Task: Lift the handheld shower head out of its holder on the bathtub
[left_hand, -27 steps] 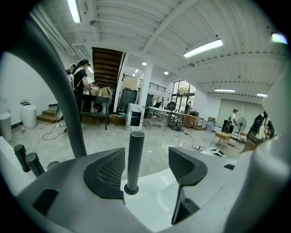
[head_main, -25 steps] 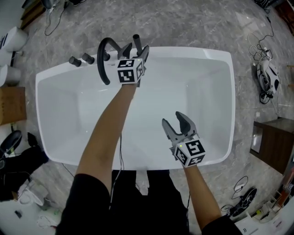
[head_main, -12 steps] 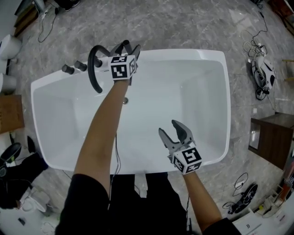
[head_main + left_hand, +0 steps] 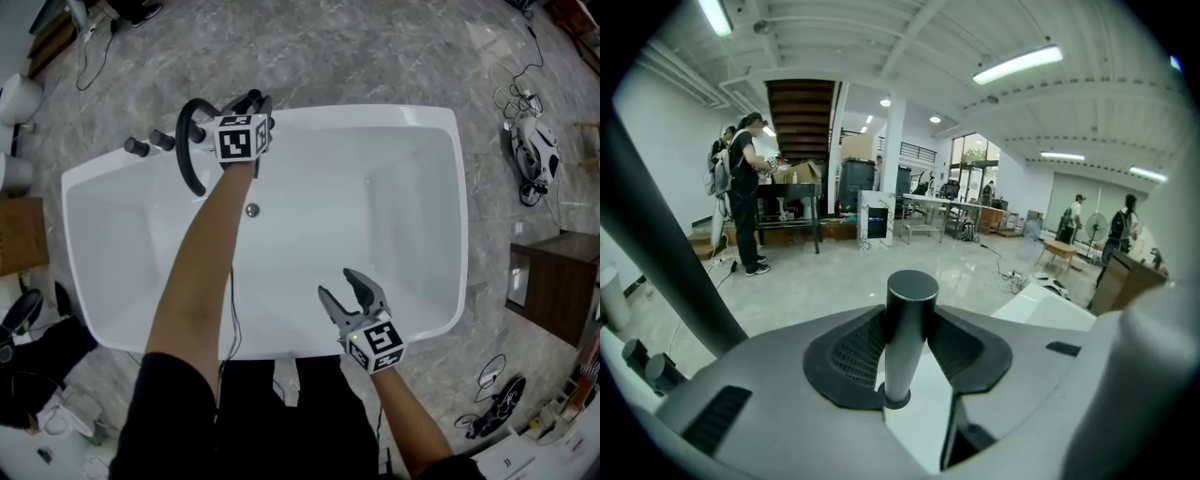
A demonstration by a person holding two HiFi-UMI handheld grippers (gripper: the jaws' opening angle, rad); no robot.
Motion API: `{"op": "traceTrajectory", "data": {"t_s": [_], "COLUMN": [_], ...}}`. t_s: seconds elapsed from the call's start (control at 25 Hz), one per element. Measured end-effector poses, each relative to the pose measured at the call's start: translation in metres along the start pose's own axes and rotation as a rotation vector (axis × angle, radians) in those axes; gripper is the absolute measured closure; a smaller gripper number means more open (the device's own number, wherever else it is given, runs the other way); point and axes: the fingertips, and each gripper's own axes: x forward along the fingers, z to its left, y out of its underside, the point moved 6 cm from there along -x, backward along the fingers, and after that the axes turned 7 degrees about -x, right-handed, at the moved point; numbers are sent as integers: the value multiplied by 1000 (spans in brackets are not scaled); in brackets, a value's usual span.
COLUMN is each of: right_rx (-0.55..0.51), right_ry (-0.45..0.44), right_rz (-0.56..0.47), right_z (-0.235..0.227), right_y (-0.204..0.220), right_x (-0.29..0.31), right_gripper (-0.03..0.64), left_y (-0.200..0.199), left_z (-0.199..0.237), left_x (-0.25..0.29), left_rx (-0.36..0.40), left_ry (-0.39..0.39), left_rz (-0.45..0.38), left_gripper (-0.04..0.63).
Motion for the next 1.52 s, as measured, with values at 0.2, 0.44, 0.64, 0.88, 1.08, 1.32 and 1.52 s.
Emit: {"op": "traceTrajectory", "data": {"t_s": [0.2, 0.44, 0.64, 0.88, 1.08, 1.32, 1.52], "right_rx": [21, 16, 35, 13, 44, 83, 149], "right_ry": [24, 49, 71, 82, 70, 100, 81], "right_rz": [-36, -80, -120, -157, -174, -202, -258], "right_z": [-4, -5, -2, 3, 18, 24, 36], "right_y": [-11, -39, -64, -87, -93, -98, -125], "right_x": [2, 2, -16, -40, -67, -100, -120], "right_gripper": [397, 397, 397, 397, 397, 397, 397], "left_y": [-4, -19, -25, -58, -85, -121, -155], "left_z": [2, -10, -21, -31, -38, -64, -81], "left_x": [-16, -39, -68, -99, -132, -169, -200], "left_rx": [-9, 18, 36, 39, 37, 138, 139], "left_ry": [10, 27, 4, 18, 49, 95, 112], "left_rz": [-40, -52, -20, -55, -66, -75, -117], "left_gripper": [463, 462, 462, 463, 463, 463, 463]}}
